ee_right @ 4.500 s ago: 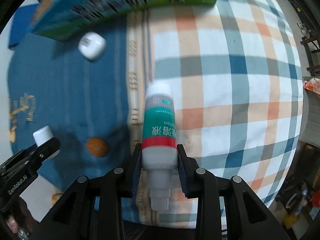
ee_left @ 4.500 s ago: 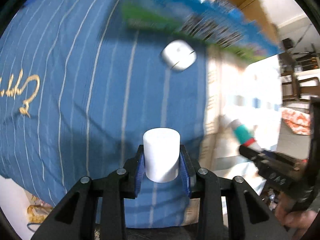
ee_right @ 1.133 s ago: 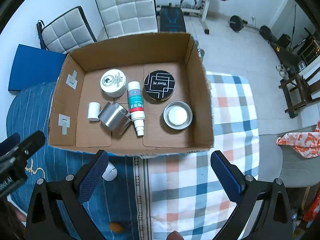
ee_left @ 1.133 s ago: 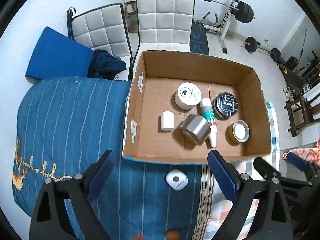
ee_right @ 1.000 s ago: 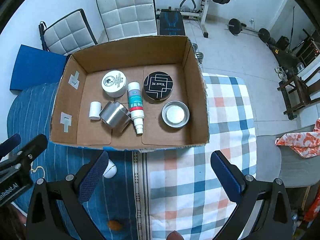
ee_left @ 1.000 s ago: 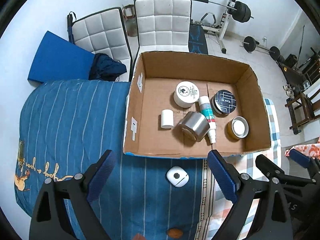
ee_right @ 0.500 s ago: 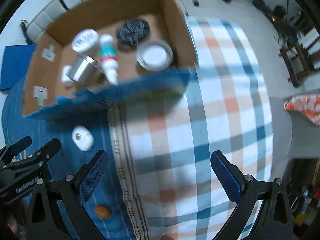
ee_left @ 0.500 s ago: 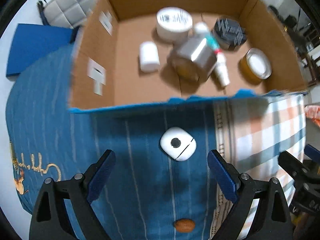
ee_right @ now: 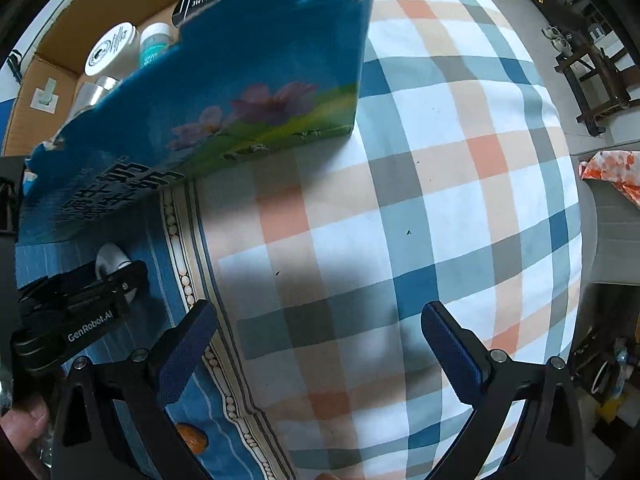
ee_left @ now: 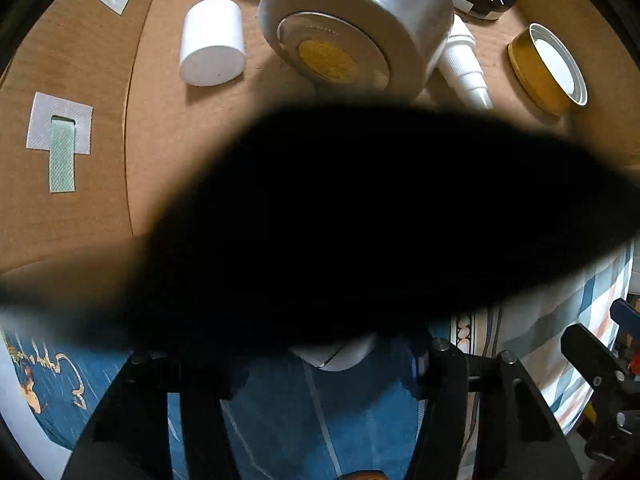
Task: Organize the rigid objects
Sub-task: 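Move both open tools back over the bed toward the remaining items, then grasp the white round device with the left tool while the right tool grasps the walnut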
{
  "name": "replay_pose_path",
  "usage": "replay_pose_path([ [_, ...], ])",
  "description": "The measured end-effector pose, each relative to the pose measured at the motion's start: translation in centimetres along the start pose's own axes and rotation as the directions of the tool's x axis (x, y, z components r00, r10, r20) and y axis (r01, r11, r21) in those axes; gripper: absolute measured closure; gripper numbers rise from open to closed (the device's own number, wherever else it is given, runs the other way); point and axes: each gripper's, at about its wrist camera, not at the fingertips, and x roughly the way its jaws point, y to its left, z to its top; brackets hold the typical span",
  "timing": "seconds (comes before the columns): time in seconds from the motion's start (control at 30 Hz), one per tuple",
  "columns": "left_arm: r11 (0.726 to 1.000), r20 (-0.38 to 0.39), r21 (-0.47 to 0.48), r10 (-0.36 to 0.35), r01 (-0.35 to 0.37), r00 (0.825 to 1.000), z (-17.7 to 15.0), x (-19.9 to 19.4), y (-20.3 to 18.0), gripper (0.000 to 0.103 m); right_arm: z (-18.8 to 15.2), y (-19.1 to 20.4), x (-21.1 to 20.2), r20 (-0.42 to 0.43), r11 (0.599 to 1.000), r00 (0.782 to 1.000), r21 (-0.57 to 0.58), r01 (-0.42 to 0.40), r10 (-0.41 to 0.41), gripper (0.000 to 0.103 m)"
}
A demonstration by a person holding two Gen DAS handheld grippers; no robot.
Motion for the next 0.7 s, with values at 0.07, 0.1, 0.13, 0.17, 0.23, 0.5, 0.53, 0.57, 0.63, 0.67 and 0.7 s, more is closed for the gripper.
replay_pose_path([
  [0.07, 1.000, 0.007, -0.017, -0.008, 0.008, 1.000, -0.4, 0.0, 0.3, 0.048, -0.1, 0.3, 0.1, -0.002, 1.000, 1.000, -0.005, 0.000, 0.000, 0.000],
  [0.1, 1.000, 0.009, -0.025, -0.010, 0.010, 1.000, -0.7, 0.0, 0.6, 0.048, -0.2, 0.4, 0.1, -0.002, 1.000, 1.000, -0.011, 0.003, -0.003, 0.000],
  [0.13, 0.999, 0.012, -0.036, -0.010, 0.010, 1.000, -1.2, -0.1, 0.9, 0.048, -0.3, 0.7, 0.0, -0.002, 1.000, 1.000, -0.018, 0.006, -0.006, 0.000],
  [0.17, 0.999, 0.014, -0.048, -0.010, 0.010, 1.000, -1.7, -0.2, 1.3, 0.048, -0.5, 0.9, -0.1, -0.001, 1.000, 1.000, -0.028, 0.006, -0.006, 0.000],
  [0.23, 0.997, 0.024, -0.072, -0.010, 0.012, 1.000, -3.2, -0.5, 2.2, 0.048, -1.0, 1.4, -0.2, -0.001, 0.999, 1.000, -0.046, 0.008, -0.008, 0.000],
  [0.5, 0.985, 0.042, -0.169, 0.034, -0.027, 0.999, -13.0, -1.8, 6.7, 0.048, -7.4, 5.3, 0.7, -0.087, 0.986, 0.995, -0.153, -0.057, 0.045, 0.000],
  [0.53, 0.983, 0.032, -0.181, 0.037, -0.031, 0.999, -14.4, -1.6, 7.2, 0.048, -8.7, 6.1, 1.1, -0.113, 0.983, 0.992, -0.168, -0.077, 0.058, 0.000],
  [0.57, 0.979, 0.021, -0.200, 0.038, -0.033, 0.999, -15.9, -1.4, 7.8, 0.048, -9.6, 6.8, 1.5, -0.132, 0.980, 0.989, -0.177, -0.092, 0.069, 0.000],
  [0.63, 0.973, -0.005, -0.230, 0.031, -0.031, 1.000, -18.5, -0.6, 8.6, 0.048, -11.6, 8.3, 2.3, -0.175, 0.973, 0.981, -0.195, -0.123, 0.088, 0.000],
  [0.67, 0.970, -0.017, -0.242, 0.028, -0.031, 0.999, -19.4, -0.2, 9.0, 0.048, -12.7, 9.2, 2.9, -0.196, 0.969, 0.976, -0.204, -0.139, 0.099, 0.000],
  [0.7, 0.966, -0.027, -0.255, 0.026, -0.032, 0.999, -20.4, 0.2, 9.3, 0.048, -13.4, 9.9, 3.4, -0.210, 0.966, 0.972, -0.211, -0.148, 0.103, 0.002],
])
